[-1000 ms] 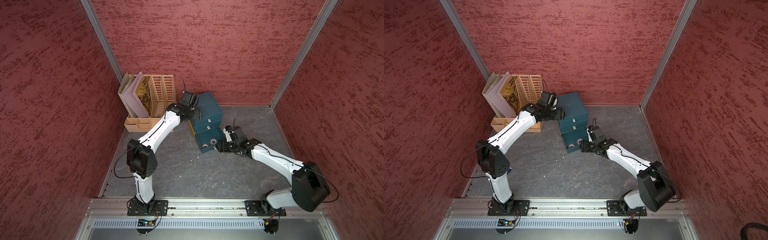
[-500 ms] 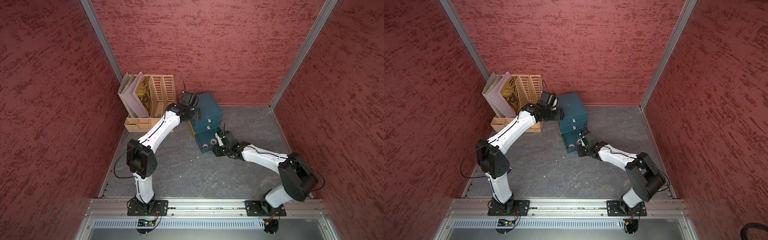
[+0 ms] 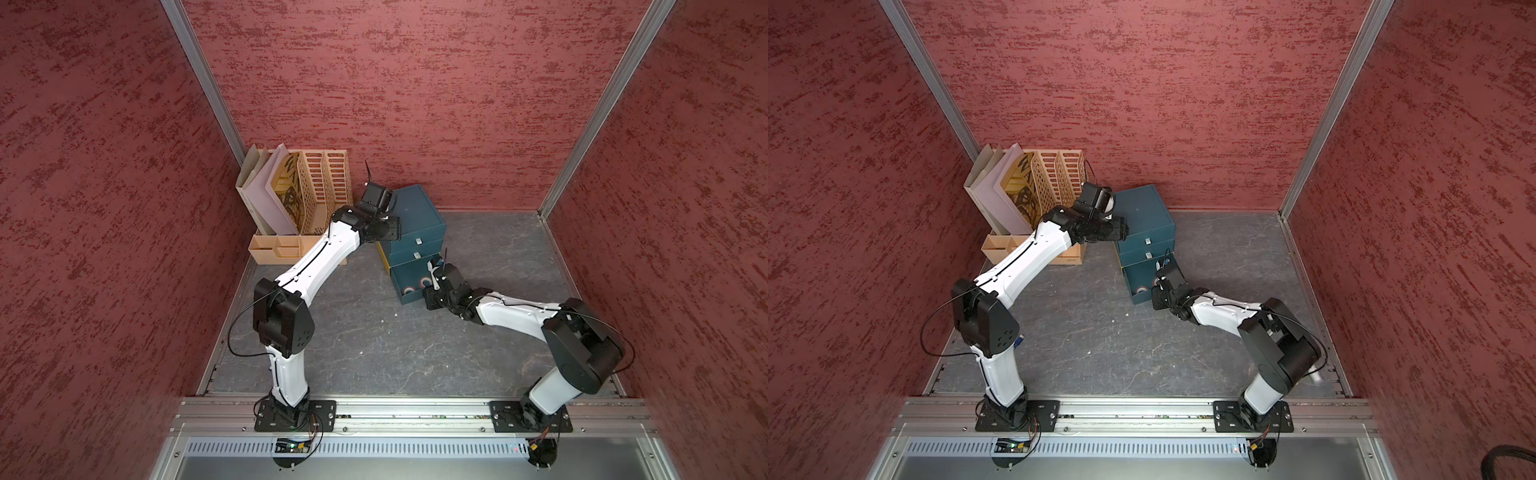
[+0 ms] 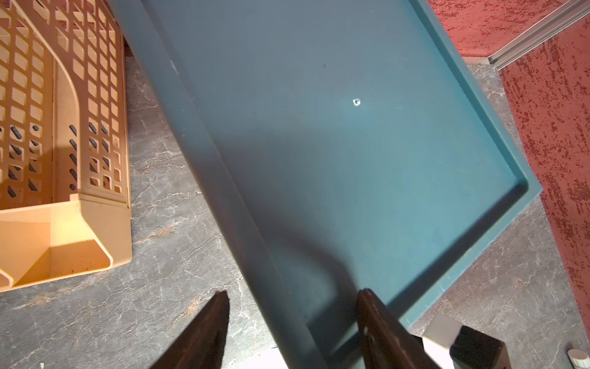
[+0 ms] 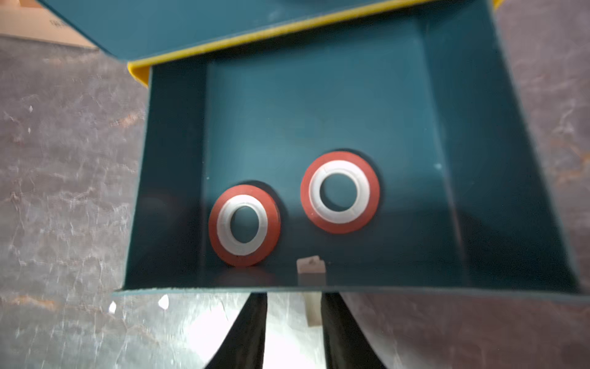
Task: Place the transparent tape into the drawer according to color
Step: Close the drawer in the storage box.
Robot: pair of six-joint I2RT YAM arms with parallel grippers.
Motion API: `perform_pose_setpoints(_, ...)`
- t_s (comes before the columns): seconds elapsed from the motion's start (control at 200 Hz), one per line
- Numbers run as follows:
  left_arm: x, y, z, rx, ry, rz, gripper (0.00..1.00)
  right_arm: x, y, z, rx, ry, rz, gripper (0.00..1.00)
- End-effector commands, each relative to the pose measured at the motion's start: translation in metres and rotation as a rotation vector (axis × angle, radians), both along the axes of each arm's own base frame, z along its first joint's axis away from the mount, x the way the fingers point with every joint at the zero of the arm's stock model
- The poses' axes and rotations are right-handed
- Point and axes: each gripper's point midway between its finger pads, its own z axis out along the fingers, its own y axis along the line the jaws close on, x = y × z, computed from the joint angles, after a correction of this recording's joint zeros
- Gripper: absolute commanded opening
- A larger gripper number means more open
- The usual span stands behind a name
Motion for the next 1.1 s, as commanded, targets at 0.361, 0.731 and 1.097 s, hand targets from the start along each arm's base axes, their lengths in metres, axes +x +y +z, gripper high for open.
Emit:
perform_pose_setpoints(0.361,-0.009,0.002,-0.01,0.02,0.054,-0.04,0.65,0.055,0.028,0.025,-0.011,-0.17,-0.004,0.33)
perform_pose_setpoints(0.731,-0.011,-0.001,-0.012,0.019,0.066,-0.063,0.65,0.082,0.041,0.024,-0.009,-0.24,0.005,0.33)
perform_pose_setpoints(1.097,-0.011,0.001,-0.013,0.019,0.07,-0.064,0.65,0.076,0.033,0.016,0.048,-0.177,-0.001,0.34)
